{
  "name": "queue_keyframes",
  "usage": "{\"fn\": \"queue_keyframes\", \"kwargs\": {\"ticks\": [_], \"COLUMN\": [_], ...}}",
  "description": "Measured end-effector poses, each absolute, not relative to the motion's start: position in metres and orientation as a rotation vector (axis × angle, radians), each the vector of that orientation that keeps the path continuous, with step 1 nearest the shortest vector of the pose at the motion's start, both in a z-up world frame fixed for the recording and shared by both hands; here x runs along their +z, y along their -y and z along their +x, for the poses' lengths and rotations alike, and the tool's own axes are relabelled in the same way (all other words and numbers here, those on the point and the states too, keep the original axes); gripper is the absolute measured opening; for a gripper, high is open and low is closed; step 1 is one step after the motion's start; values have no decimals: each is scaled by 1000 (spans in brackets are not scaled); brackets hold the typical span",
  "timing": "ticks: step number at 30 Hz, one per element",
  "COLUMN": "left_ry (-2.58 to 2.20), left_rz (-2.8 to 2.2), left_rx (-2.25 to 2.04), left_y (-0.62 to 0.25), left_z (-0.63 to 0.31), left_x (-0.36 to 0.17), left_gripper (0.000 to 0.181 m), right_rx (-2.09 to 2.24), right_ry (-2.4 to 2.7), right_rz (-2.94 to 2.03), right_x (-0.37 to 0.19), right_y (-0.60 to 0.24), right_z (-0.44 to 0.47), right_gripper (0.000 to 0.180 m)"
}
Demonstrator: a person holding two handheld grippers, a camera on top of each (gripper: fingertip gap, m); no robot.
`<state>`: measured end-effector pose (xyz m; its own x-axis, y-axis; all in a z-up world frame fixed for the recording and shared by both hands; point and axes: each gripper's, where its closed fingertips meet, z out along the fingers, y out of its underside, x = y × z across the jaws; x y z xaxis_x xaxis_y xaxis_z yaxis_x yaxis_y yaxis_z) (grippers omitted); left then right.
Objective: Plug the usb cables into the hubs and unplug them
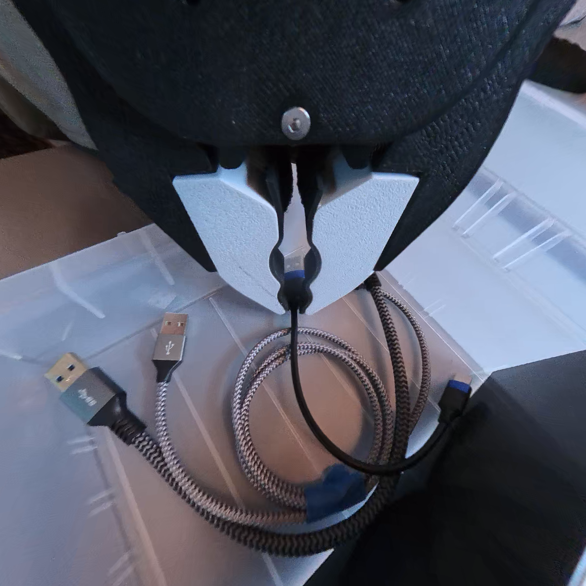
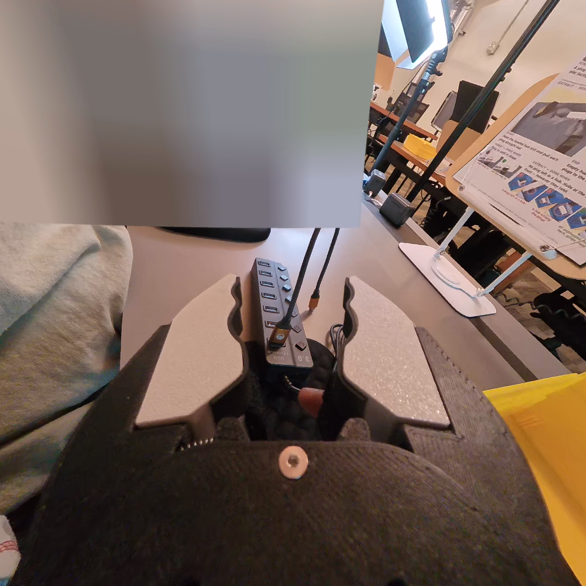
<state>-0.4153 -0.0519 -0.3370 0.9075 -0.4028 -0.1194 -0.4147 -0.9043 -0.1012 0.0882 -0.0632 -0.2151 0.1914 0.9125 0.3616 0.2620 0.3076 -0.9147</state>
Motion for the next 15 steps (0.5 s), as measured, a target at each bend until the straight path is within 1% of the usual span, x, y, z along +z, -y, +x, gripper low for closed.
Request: {"fn": "queue_keyframes", "kwargs": {"ticks": [3, 6, 10, 13, 15], "left_ry": [-615, -506, -241, -156, -110], "left_rz": [-2799, -2484, -1865, -1391, -1111], "left_rx": [50, -187, -528, -765, -930], "left_y": [45, 31, 18, 37, 56], "left_z": [-402, -374, -343, -319, -304], "left_x": [-323, -289, -205, -142, -110], "left_gripper": [7, 6, 7, 6, 6], "right_rx": [650, 637, 621, 595, 589], "right_ry": [1330, 1314, 1294, 1287, 1274], "right_rz": [-1209, -1186, -1153, -1127, -1091], "right_x": [-215, -211, -205, -199, -191], "right_y": [62, 62, 63, 63, 64], "right_z": [89, 91, 92, 88, 79], "right_gripper": [62, 59, 56, 53, 51]}}
